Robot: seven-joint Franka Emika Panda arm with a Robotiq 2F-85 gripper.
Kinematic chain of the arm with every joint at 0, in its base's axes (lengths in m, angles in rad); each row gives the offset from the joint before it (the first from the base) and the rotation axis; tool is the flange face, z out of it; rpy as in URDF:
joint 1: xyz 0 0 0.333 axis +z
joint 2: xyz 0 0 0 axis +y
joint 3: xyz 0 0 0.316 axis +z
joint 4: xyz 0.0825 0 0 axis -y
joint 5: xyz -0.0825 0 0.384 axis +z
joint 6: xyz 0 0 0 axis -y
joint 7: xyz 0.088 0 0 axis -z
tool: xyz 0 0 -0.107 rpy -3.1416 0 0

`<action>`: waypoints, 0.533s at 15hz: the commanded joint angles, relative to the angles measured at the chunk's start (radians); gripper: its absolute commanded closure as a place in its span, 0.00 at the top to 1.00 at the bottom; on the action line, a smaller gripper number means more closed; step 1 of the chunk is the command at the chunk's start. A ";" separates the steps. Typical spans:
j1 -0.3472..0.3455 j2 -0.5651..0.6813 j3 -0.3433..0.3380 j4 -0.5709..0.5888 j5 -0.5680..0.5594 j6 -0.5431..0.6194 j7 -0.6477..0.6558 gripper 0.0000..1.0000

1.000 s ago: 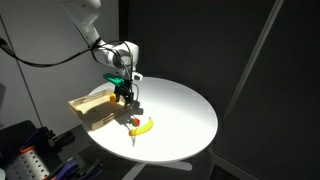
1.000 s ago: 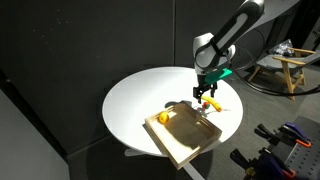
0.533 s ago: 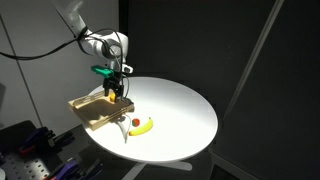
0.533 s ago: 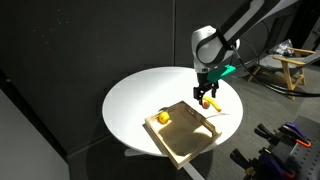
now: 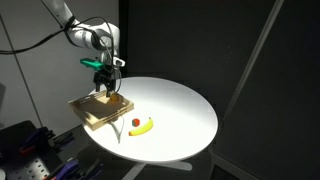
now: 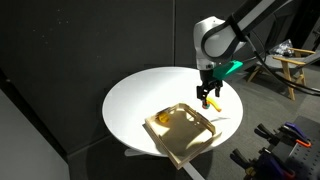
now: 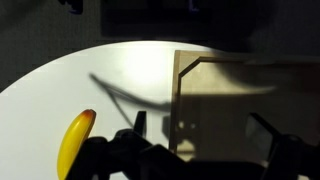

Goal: Take the strawberry off of the tray

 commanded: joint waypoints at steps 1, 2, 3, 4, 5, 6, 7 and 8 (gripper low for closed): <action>-0.005 -0.108 0.022 -0.077 -0.014 0.006 0.005 1.00; -0.005 -0.128 0.027 -0.093 -0.014 0.014 0.005 1.00; -0.004 -0.151 0.033 -0.109 -0.014 0.024 0.005 1.00; -0.005 -0.170 0.039 -0.123 -0.011 0.028 0.000 1.00; -0.006 -0.193 0.045 -0.138 -0.007 0.040 -0.001 1.00; -0.007 -0.213 0.051 -0.151 -0.002 0.044 -0.008 1.00; -0.008 -0.235 0.056 -0.166 0.003 0.055 -0.012 1.00; -0.009 -0.258 0.060 -0.183 0.006 0.067 -0.014 1.00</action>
